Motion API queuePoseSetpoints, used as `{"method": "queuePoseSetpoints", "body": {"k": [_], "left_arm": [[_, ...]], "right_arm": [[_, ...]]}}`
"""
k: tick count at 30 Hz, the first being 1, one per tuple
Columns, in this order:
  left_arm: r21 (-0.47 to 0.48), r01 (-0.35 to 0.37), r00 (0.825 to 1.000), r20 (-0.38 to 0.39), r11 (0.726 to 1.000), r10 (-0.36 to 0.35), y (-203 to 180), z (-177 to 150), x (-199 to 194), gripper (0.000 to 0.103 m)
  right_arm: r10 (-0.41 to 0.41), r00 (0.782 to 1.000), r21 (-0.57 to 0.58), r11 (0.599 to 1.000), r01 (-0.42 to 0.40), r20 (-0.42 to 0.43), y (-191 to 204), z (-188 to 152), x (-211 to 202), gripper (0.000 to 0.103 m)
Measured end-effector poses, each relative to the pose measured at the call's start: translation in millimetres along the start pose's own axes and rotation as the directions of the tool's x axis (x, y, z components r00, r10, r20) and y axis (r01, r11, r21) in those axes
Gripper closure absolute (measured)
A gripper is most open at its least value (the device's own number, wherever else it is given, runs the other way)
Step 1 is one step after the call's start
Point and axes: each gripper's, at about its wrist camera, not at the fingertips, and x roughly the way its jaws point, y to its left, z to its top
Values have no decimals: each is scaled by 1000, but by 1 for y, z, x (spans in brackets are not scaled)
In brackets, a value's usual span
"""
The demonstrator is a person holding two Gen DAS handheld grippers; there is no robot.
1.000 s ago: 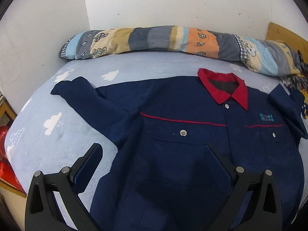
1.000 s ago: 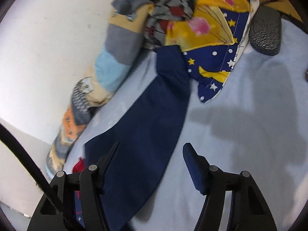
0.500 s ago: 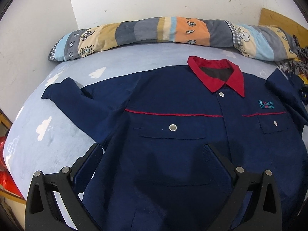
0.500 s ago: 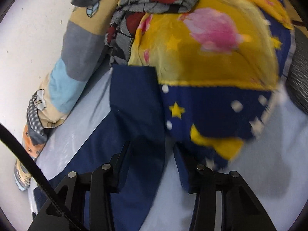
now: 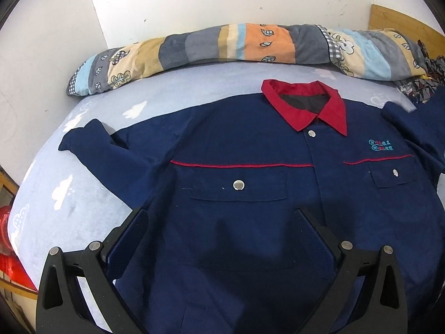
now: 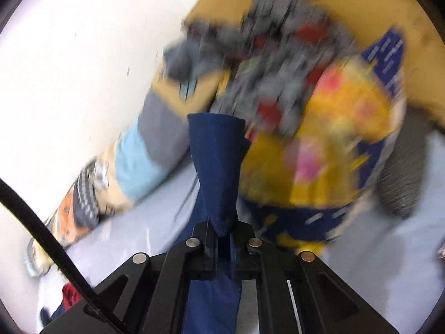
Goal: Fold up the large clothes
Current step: 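Grasp the sleeve cuff nearest the right tool with the right tool, then fold the held sleeve across the jacket body and open the right tool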
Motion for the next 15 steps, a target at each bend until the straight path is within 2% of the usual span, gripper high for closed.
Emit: {"method": "queuePoseSetpoints", "body": {"k": [3,7,10,13,15], "left_arm": [[-10,-6,1000,17,1000,6,3,0,-7,0],[-32,-6,999,37,999,7,12,-2,-16,0],[-51,-10,999,47,999,12,21,-2,-22,0],[-77,-19,998,60,997,23,32,-2,-27,0],[-94,-21,997,66,995,28,39,-2,-30,0]], "right_arm": [[-116,987,-8,993,118,115,-10,28,-53,97],[-169,970,27,986,166,175,-22,55,-100,97],[-138,971,22,990,136,193,-16,65,-130,97],[-62,978,-24,997,68,202,22,62,-154,97],[4,980,-83,996,13,200,68,54,-160,97]]}}
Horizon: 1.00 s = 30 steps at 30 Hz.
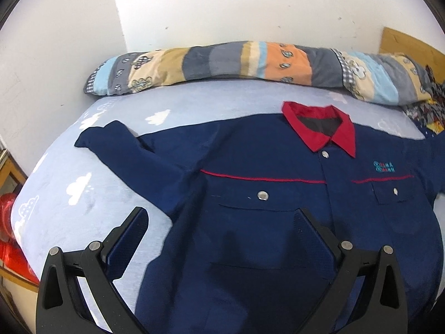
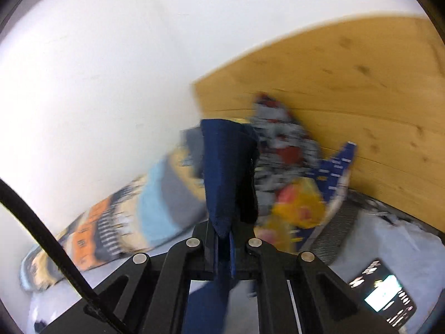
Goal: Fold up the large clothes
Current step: 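Fold the held sleeve across the jacket body and open the right tool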
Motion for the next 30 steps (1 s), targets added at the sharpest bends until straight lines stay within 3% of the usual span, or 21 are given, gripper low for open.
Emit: {"method": "queuePoseSetpoints", "body": {"k": [4,7,10,14,16,17,20,21,23,24,25,26,27,29,30], "left_arm": [[-42,-5,1000,16,999,5,20,1,-7,0],[-79,-5,999,36,997,8,36,3,-15,0],[-112,-21,998,61,994,28,54,4,-23,0],[-177,-41,996,75,983,55,82,3,-31,0],[-215,-45,995,74,976,62,97,2,-34,0],[-235,-47,995,74,971,66,105,1,-35,0],[-282,-76,992,73,956,100,127,-2,-38,0],[-297,-80,992,72,952,106,134,-3,-38,0],[-316,-82,992,64,945,108,142,-4,-38,0],[-326,-76,993,59,942,101,145,-4,-38,0],[-332,-73,994,57,940,97,145,-4,-38,0],[-336,-69,994,55,939,92,146,-4,-38,0],[-337,-64,994,57,939,88,146,-3,-38,0],[-329,-57,994,66,943,83,144,-1,-40,0],[-324,-58,994,69,944,84,141,0,-41,0]], "right_arm": [[169,985,-107,979,-171,-35,100,-22,-32,97],[291,952,-180,936,-303,-90,178,-53,-51,97],[404,900,-253,865,-433,-163,261,-104,-75,97],[503,814,-300,760,-576,-289,360,-200,-94,97],[510,783,-318,722,-615,-355,398,-257,-95,97],[505,758,-312,703,-639,-413,418,-295,-90,97],[449,711,-300,687,-662,-541,447,-390,-70,97],[415,703,-312,684,-659,-577,452,-418,-62,97],[305,712,-379,680,-628,-633,458,-473,-46,94],[259,700,-398,670,-626,-666,458,-494,-38,83],[202,647,-394,650,-650,-735,457,-518,-29,76],[169,638,-410,637,-652,-751,455,-527,-27,76],[188,654,-437,607,-664,-732,452,-526,-37,74],[284,610,-378,575,-726,-739,444,-503,-50,61],[324,610,-360,577,-733,-723,438,-487,-53,52]]}}
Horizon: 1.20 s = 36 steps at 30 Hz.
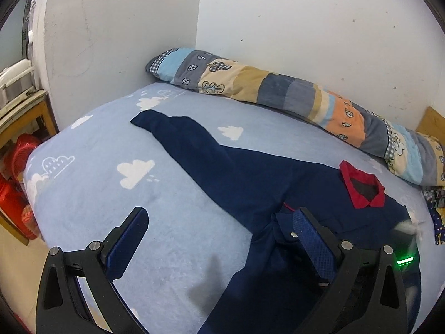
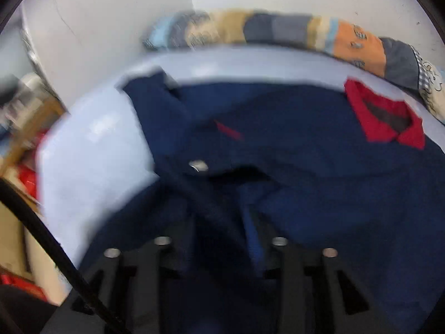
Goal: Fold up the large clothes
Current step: 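Fold the held sleeve across the jacket body and open the right tool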
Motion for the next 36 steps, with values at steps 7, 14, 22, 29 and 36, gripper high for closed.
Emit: {"method": "queuePoseSetpoints", "body": {"k": [7,14,22,29,36], "left_arm": [[33,15,1000,-16,999,-15,-14,-3,4,0],[87,-4,999,-37,996,7,-28,-9,15,0],[75,0,995,-97,997,8,-28,-12,35,0],[74,-3,988,-154,997,15,-21,-9,52,0],[-212,-20,988,-153,977,-13,81,40,74,0]], "right_arm": [[-366,926,39,931,364,92,-95,5,-98,17],[-399,867,181,868,462,-298,-209,-69,-54,16],[-386,912,104,910,401,-138,-167,-35,-87,11],[-327,906,-27,943,333,-267,-134,-53,-48,12],[-193,974,70,977,202,-118,-113,-35,-113,12]]}}
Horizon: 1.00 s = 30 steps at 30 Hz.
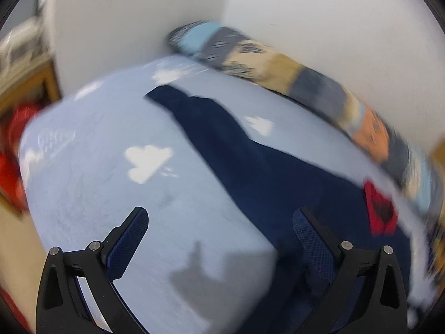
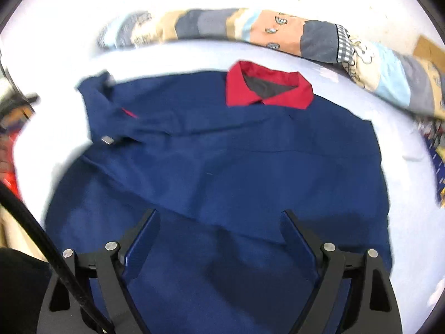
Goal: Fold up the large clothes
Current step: 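Fold the held sleeve across the jacket body and open the right tool, then grasp the other sleeve cuff with the left tool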
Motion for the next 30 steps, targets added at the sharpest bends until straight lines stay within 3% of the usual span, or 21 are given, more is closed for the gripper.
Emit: {"method": "queuePoseSetpoints", "body": {"k": [2,4,7,10,12,13,14,19,21,24,26,27,28,29,30], "left_arm": [[-135,8,998,-67,991,-18,43,19,20,0],[-202,24,994,-104,979,-46,68,34,32,1],[-247,31,988,-139,968,-67,95,62,56,2],[-305,34,980,-177,952,-92,115,82,90,10],[-388,92,960,-209,917,-185,127,93,121,17],[-433,107,951,-218,895,-220,132,98,136,26],[-472,108,948,-216,875,-233,137,101,148,29],[-578,155,944,-153,801,-293,150,130,198,29],[-621,206,930,-116,756,-349,153,139,216,29],[-657,220,921,-103,721,-375,150,148,239,29],[-661,259,902,-95,704,-421,137,155,248,29],[-636,268,899,-105,723,-426,125,162,250,29],[-584,254,908,-130,771,-398,107,171,249,29],[-534,229,920,-153,813,-360,93,178,249,21],[-457,164,937,-204,874,-282,72,187,251,14]], "right_arm": [[52,999,34,998,-52,9,2,-17,-19,12],[73,997,44,996,-73,16,4,-22,-25,12],[72,997,56,996,-72,16,7,-20,-21,12],[89,996,74,993,-91,28,4,-16,-26,12],[86,996,82,993,-89,38,2,-13,-27,12],[88,995,84,992,-91,37,1,-12,-27,12],[92,995,88,992,-95,35,0,-11,-25,12],[96,995,101,990,-95,-5,-1,-9,-9,12],[108,994,112,988,-104,-28,-2,-9,0,12],[126,990,132,984,-118,-56,-3,-9,13,12],[122,990,139,984,-111,-71,-4,-9,21,12],[121,990,143,984,-109,-77,-4,-8,25,12],[122,989,145,983,-109,-84,-4,-8,28,12],[122,988,147,983,-108,-91,-4,-8,32,12],[123,988,150,983,-108,-97,-5,-8,36,12]]}}
